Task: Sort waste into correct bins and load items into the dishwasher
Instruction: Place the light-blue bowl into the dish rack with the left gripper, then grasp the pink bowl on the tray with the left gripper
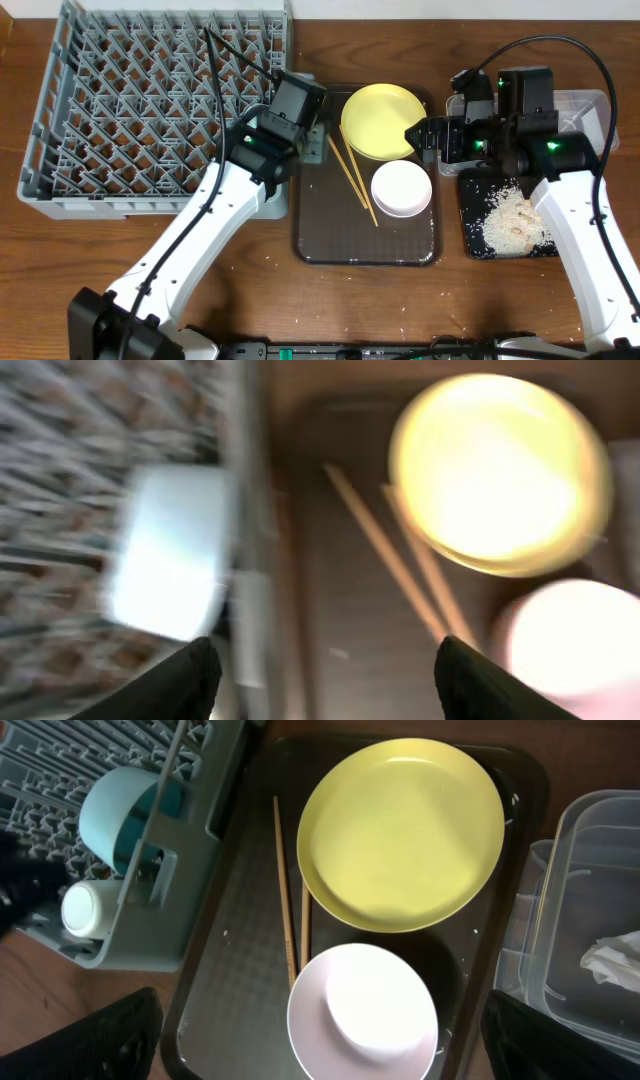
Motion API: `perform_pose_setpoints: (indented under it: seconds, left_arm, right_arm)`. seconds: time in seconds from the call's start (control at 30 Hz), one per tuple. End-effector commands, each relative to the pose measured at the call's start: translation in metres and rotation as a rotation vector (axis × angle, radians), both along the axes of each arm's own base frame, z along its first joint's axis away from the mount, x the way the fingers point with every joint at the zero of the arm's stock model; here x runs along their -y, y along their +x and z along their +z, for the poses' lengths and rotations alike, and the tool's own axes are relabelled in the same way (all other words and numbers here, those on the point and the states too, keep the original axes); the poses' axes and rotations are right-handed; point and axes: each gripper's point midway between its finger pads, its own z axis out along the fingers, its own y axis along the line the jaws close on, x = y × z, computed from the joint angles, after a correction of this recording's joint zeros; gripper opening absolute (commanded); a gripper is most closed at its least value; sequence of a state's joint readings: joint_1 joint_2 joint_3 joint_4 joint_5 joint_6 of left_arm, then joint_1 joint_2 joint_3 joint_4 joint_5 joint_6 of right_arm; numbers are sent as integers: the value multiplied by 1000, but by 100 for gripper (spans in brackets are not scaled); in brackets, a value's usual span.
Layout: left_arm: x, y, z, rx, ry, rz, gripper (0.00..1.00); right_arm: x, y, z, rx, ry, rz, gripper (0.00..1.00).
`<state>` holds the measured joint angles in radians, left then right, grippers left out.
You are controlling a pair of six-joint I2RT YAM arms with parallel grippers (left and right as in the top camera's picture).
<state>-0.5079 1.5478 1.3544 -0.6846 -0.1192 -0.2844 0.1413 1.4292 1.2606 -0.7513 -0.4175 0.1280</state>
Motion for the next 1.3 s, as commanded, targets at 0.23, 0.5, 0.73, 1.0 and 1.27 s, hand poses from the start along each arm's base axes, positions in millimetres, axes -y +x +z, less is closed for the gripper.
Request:
perform_pose_setpoints:
  seconds: [0.23, 0.5, 0.73, 1.0, 1.27]
  left_arm:
    - [38, -19, -48, -271, -256, 119, 69]
    - [58, -27, -93, -412, -263, 112, 69]
    - [119, -27, -124, -388, -295, 26, 70]
    - [138, -29, -157, -410, -274, 15, 68]
    - [155, -24, -168, -389, -302, -11, 52]
  right_arm:
    - [0, 2, 12, 34, 2, 6, 99]
    - [45, 18, 38, 109, -36, -203, 99]
    - [170, -15, 69, 154, -263, -760, 99]
    - [171, -16, 69, 153, -264, -761, 99]
    - [171, -16, 69, 153, -264, -761, 99]
